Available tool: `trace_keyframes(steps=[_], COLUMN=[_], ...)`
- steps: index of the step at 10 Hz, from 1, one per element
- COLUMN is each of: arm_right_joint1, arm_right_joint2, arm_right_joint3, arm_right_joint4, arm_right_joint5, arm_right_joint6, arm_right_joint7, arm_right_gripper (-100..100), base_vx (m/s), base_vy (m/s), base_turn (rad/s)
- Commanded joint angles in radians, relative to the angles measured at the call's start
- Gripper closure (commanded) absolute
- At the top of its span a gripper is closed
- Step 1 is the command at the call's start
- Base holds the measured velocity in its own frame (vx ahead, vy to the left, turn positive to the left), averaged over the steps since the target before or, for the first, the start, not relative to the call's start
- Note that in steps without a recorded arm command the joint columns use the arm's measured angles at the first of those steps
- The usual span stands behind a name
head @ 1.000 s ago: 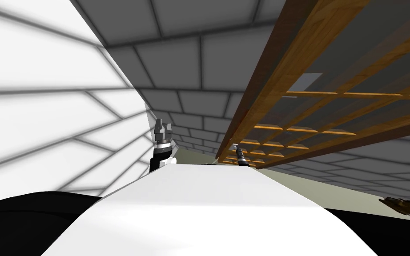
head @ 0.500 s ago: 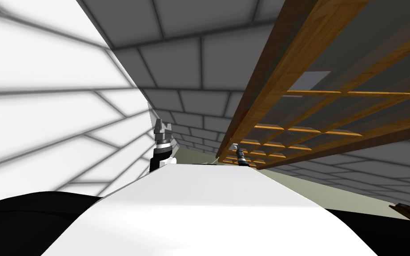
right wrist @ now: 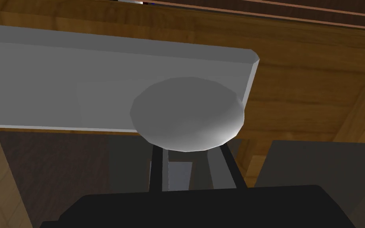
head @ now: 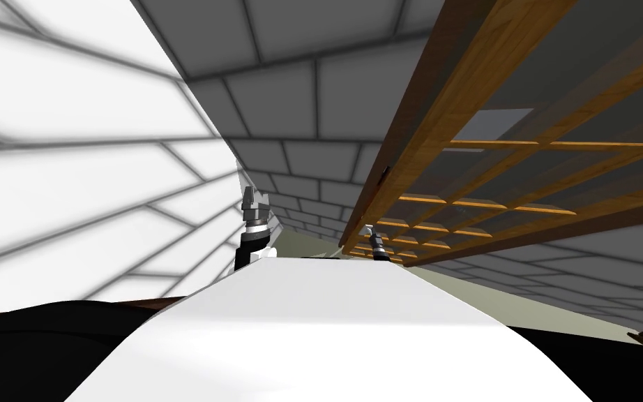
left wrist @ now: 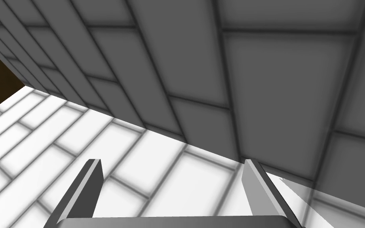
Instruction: Pull the door open
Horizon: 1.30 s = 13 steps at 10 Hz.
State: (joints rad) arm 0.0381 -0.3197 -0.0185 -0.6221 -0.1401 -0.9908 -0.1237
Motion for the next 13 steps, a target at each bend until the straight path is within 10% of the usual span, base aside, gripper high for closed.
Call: trace_keyframes(steps=[1, 9, 10, 13], arm_right_joint1=[-0.004, -0.017, -0.011, -0.014], arm_right_joint2=[0.013, 0.012, 0.005, 0.012], arm_right_joint3=[0.021, 0.05, 0.043, 0.051], arm_right_joint4=[-0.012, -0.008, 0.001, -0.005], arm_right_joint5=[-0.011, -0.072, -0.09, -0.117], arm_right_joint6=[0.004, 0.015, 0.025, 0.032], arm_right_joint7=[-0.05, -0.223, -0.252, -0.326], arm_right_gripper=[100, 100, -100, -100], base_vx=[-0.037, -0.037, -0.042, -0.067], base_vy=[-0.017, -0.016, -0.023, -0.001], base_turn=[0.037, 0.048, 0.01, 0.053])
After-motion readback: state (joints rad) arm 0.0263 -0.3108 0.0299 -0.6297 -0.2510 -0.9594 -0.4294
